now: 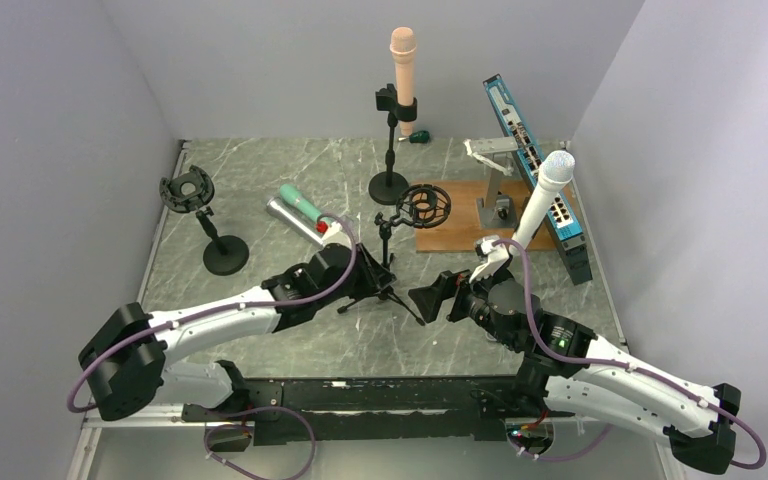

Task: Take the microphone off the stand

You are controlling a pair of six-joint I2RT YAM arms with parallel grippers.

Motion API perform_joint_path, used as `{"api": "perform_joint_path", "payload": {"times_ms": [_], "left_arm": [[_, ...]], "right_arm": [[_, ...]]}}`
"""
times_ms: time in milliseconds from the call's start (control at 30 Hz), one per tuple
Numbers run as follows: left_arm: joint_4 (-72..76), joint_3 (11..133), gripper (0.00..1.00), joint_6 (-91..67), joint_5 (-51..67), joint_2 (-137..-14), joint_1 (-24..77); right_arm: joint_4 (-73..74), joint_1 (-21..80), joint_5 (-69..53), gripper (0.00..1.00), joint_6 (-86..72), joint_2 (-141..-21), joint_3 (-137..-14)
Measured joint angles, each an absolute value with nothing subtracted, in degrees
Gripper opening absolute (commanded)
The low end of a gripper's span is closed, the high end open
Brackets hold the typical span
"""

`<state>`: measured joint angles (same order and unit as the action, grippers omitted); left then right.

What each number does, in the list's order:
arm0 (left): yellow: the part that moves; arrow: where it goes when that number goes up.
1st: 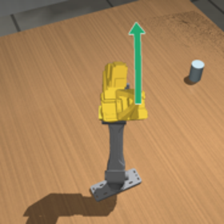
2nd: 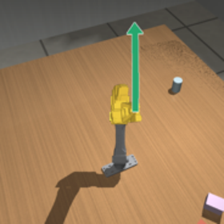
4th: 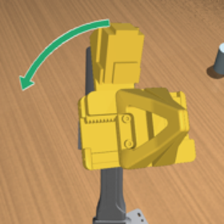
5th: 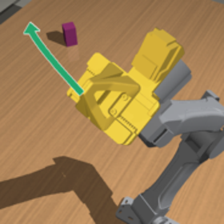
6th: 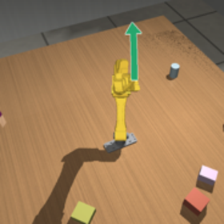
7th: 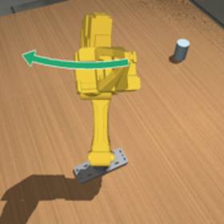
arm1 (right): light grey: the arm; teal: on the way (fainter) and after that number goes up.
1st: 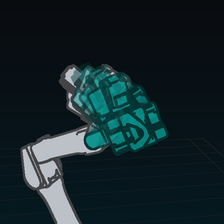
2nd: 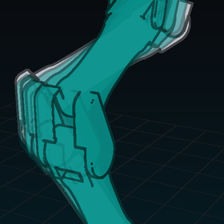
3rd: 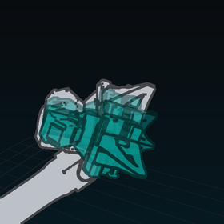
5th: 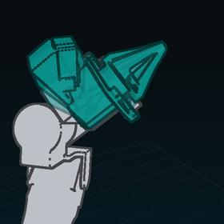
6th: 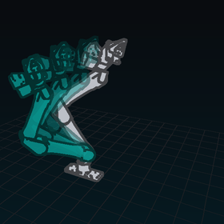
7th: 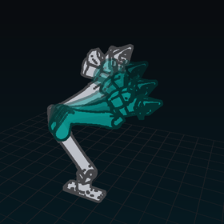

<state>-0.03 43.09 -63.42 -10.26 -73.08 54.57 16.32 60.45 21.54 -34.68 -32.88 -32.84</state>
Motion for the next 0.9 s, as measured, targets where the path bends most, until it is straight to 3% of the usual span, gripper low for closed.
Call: {"api": "perform_joint_path", "payload": {"times_ms": [400, 733, 800, 900], "left_arm": [[40.2, 22.8, 0.00, -82.0, 3.2, -74.8, 48.1], [83.0, 14.5, 0.00, -96.8, 5.7, -95.5, 47.2], [87.3, 14.0, 0.08, -98.0, 5.7, -98.0, 47.2], [88.0, 13.1, 0.35, -98.2, 5.4, -97.6, 47.2]], "right_arm": [[16.3, 60.4, 21.6, 1.00, -34.7, -33.1, -32.8], [16.3, 60.4, 21.5, 1.00, -34.7, -34.1, -32.8], [16.3, 60.4, 21.5, 1.00, -34.7, -34.2, -32.8], [16.3, 60.4, 21.5, 1.00, -34.7, -34.3, -32.8]]}}
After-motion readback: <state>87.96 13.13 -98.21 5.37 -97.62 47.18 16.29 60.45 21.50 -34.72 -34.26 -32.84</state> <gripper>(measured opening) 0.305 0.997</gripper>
